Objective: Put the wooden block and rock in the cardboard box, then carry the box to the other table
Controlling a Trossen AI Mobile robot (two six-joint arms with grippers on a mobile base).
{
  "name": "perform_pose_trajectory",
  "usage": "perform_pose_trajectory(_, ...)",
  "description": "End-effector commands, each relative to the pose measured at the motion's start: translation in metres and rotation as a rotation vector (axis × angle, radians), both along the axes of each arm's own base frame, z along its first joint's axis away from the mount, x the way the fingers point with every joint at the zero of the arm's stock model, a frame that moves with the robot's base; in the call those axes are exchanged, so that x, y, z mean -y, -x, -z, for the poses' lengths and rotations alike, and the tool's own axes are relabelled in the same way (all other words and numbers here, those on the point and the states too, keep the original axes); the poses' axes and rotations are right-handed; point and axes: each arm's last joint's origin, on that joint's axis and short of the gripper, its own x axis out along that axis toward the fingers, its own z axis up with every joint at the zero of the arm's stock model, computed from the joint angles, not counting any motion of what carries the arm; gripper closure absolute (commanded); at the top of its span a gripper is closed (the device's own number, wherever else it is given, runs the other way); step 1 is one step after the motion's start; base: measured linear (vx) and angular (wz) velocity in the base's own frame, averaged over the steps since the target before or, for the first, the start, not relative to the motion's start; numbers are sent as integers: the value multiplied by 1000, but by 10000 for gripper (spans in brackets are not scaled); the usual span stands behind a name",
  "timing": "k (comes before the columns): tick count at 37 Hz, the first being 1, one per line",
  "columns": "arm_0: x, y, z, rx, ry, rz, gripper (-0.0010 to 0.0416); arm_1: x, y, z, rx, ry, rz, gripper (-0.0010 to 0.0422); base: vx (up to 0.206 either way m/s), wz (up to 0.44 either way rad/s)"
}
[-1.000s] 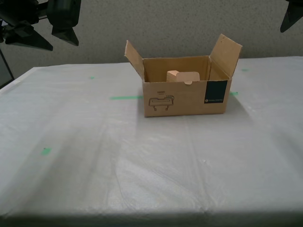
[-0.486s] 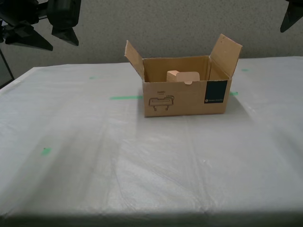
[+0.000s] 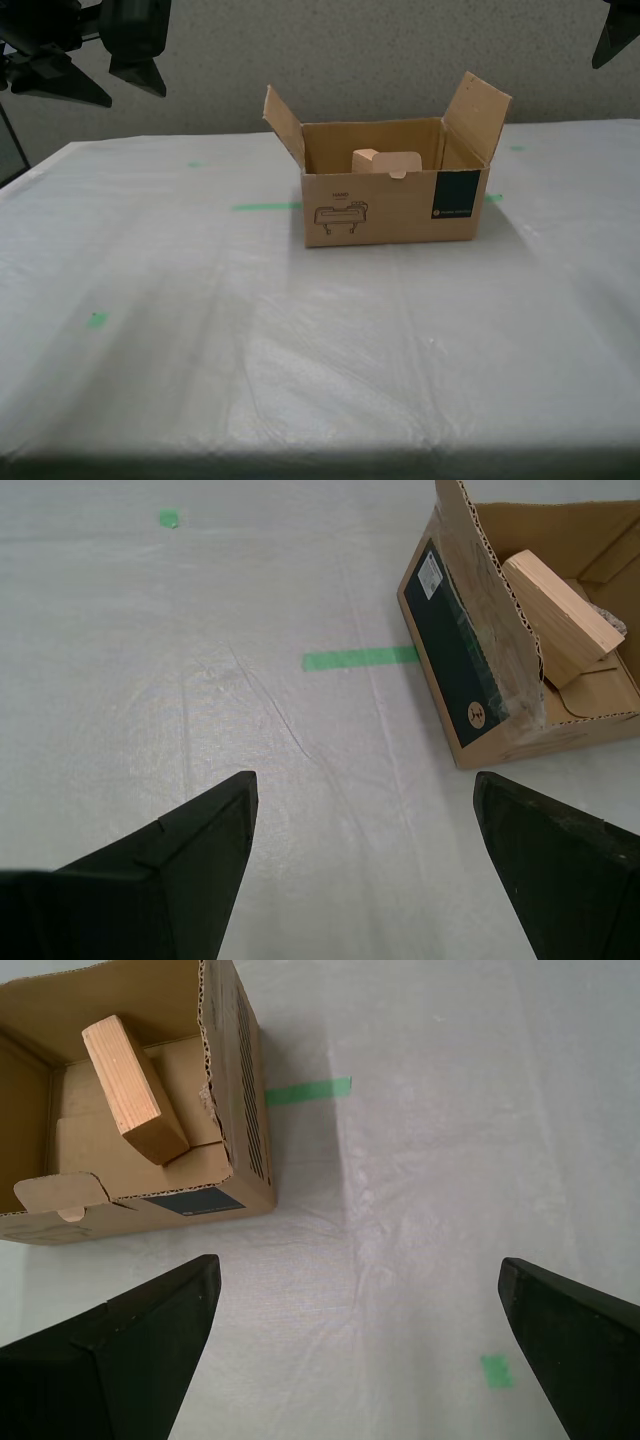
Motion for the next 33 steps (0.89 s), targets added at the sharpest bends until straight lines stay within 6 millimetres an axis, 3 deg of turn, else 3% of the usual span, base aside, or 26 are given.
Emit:
perform_pose_trajectory(1, 0, 0, 0, 2, 2, 7, 18, 0, 0, 0, 2, -1, -5, 119, 0, 0)
perform_pose_trajectory(33, 0, 0, 0, 2, 2, 7, 18, 0, 0, 0, 2, -1, -5, 119, 0, 0)
